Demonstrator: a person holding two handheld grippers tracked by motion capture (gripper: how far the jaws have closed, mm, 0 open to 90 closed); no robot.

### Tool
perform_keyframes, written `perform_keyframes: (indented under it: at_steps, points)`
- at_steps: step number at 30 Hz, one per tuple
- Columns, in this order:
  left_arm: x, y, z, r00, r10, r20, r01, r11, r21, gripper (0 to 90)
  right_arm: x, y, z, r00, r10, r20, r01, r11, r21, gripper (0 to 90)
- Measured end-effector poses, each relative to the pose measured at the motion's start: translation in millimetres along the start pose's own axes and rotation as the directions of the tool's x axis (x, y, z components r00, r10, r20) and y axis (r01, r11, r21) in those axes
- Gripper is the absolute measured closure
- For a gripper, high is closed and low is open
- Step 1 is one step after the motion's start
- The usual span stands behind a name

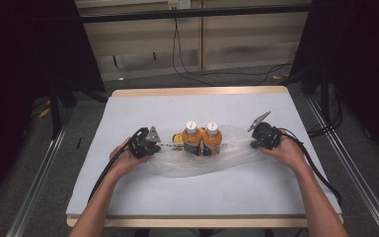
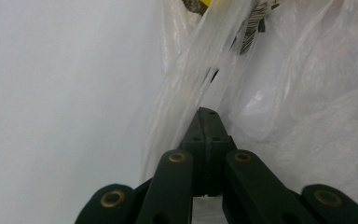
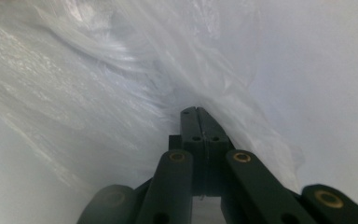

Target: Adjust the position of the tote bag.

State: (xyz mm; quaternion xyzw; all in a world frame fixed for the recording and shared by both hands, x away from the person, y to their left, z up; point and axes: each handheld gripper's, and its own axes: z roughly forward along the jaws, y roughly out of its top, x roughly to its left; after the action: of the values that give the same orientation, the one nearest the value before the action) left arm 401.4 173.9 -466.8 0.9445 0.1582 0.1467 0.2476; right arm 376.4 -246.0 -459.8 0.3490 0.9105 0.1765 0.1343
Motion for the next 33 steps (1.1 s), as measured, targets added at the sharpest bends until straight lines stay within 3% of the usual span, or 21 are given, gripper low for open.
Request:
perform_keyframes:
  at_steps: [1,2,9,17,24,30,32,33]
  points:
    - [1.8,-0.4,-1.2,0.9999,0.012,0.003,-0.012,0.9999,0.011,90.0,0.0,0.0,0.0,1.0,0.0,0.0,0.0,1.0,0.0,90.0]
    - [2.5,-2.1,-1.6,1.0,-0.001,0.004,0.001,1.0,0.005,90.0,-1.0,-4.0,-1.1,0.9994,0.028,-0.018,-0.028,1.0,-0.011,90.0]
    - [0.4,-1.4,-1.1,0.9999,-0.003,-0.012,0.003,1.0,0.002,90.0,-4.5,-13.7,-5.3,0.9986,0.045,-0.03,-0.045,0.999,-0.018,90.0]
    - [5.7,-9.1,-3.0,0.9992,-0.035,0.018,0.036,0.9989,-0.032,90.0,-6.4,-16.8,-6.2,0.9975,0.056,-0.044,-0.057,0.998,-0.025,90.0]
    - [12.2,-17.4,-4.5,0.9968,-0.078,0.017,0.078,0.9956,-0.052,90.0,-4.1,-17.8,-6.2,0.9975,0.064,-0.029,-0.065,0.997,-0.032,90.0]
    - [12.5,-18.5,-5.2,0.9964,-0.083,0.018,0.084,0.9954,-0.047,90.0,-6.4,-21.4,-6.7,0.9952,0.087,-0.044,-0.089,0.995,-0.046,90.0]
    - [13.9,-19.2,-6.2,0.9969,-0.077,0.019,0.078,0.9961,-0.042,90.0,-7.1,-21.4,-6.2,0.9969,0.07,-0.036,-0.071,0.996,-0.053,90.0]
    - [13.7,-20.5,-5.9,0.9952,-0.096,0.018,0.097,0.9938,-0.054,90.0,-6.4,-21.3,-6.3,0.9966,0.073,-0.036,-0.075,0.996,-0.053,90.0]
